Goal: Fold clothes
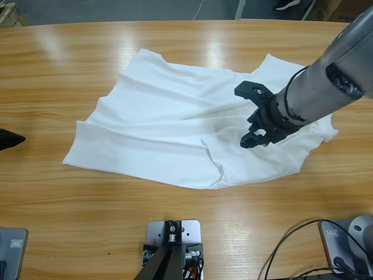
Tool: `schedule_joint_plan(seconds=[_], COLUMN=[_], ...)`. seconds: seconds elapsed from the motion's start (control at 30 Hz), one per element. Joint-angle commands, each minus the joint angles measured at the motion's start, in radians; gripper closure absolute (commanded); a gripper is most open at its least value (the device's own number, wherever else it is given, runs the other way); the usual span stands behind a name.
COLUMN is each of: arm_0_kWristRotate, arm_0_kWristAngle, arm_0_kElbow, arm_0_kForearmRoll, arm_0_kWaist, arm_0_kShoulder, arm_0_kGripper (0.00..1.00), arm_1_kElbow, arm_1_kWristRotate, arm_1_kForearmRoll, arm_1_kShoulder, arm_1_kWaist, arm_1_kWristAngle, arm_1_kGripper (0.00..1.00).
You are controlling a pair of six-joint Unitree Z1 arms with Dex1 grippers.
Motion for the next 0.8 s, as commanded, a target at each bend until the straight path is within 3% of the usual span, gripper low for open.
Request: schedule_joint_plan(seconds=[0.03, 0.1, 0.13, 0.23, 0.33, 0.37, 0.57, 0.67, 0.8], arm_0_kWristRotate=[-0.012, -0.013, -0.013, -0.016, -0.021, -0.024, -0.029, -0.035, -0.042], arm_0_kWristAngle=[-0.027, -0.028, -0.035, -0.072, -0.08, -0.08, -0.081, -0.082, -0.082], arm_0_kElbow=[0.05, 0.049, 0.049, 0.055, 0.068, 0.069, 0.087, 0.09, 0.092], arm_0_kForearmRoll=[-0.035, -0.036, -0.038, -0.046, -0.061, -0.064, -0.089, -0.095, -0.095], arm_0_kWaist=[0.035, 0.035, 0.035, 0.035, 0.035, 0.035, 0.035, 0.035, 0.035], arm_0_kShoulder=[0.05, 0.05, 0.051, 0.051, 0.051, 0.051, 0.051, 0.048, 0.049], arm_0_kGripper=[0.0, 0.0, 0.0, 0.0, 0.0, 0.0, 0.0, 0.0, 0.0], arm_1_kElbow=[0.022, 0.023, 0.028, 0.026, 0.016, 0.016, 0.014, -0.008, -0.002], arm_1_kWristRotate=[-0.007, -0.011, -0.013, -0.031, -0.043, -0.045, 0.003, 0.096, 0.212], arm_1_kForearmRoll=[-0.034, -0.031, -0.03, -0.03, -0.008, 0.002, 0.055, 0.202, 0.369], arm_1_kShoulder=[0.102, 0.126, 0.138, 0.15, 0.139, 0.133, 0.006, -0.041, -0.068], arm_1_kWaist=[-0.03, -0.03, -0.03, -0.03, -0.03, -0.03, -0.03, -0.03, 0.012], arm_1_kWristAngle=[-0.007, 0.006, 0.002, -0.012, -0.017, -0.022, -0.068, -0.068, 0.005], arm_1_kGripper=[0.31, 0.493, 0.52, 0.823, 0.923, 1.0, 1.0, 1.0, 1.0])
